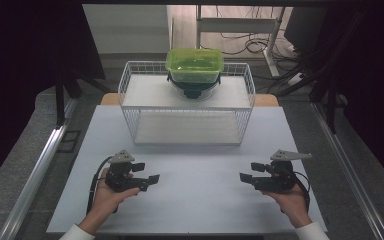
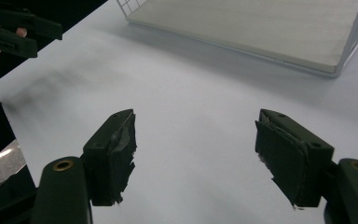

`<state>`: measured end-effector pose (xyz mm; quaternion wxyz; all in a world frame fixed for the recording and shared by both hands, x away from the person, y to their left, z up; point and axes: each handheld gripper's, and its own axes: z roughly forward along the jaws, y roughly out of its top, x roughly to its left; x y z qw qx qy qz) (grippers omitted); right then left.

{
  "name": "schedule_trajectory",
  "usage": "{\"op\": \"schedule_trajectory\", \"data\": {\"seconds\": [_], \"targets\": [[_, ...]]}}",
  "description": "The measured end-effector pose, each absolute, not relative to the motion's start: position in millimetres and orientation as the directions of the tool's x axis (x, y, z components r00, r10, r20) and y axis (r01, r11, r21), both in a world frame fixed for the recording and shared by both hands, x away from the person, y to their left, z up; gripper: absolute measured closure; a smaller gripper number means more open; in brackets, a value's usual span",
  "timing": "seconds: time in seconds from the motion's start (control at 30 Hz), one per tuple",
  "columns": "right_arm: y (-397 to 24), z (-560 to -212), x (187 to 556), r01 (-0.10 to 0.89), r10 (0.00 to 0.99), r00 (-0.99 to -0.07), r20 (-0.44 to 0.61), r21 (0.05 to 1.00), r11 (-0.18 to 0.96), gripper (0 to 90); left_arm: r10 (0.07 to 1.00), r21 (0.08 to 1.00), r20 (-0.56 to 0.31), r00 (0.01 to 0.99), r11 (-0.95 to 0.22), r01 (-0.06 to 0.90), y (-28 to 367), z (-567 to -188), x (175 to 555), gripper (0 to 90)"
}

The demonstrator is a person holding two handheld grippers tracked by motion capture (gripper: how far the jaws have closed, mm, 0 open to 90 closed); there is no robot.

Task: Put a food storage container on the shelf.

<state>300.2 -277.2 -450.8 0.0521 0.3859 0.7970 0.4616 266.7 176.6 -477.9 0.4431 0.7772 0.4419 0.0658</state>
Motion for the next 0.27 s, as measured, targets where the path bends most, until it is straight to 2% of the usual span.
{"op": "schedule_trajectory", "data": {"seconds": [0.27], "targets": [[-279.3,-454.7,300.0,0.551,0.69,-0.684,0.236,0.788,0.276,20.3,0.767,0.739,-0.297,0.569,-0.193,0.645,183.5,-484.0,272.4,21.2]]}}
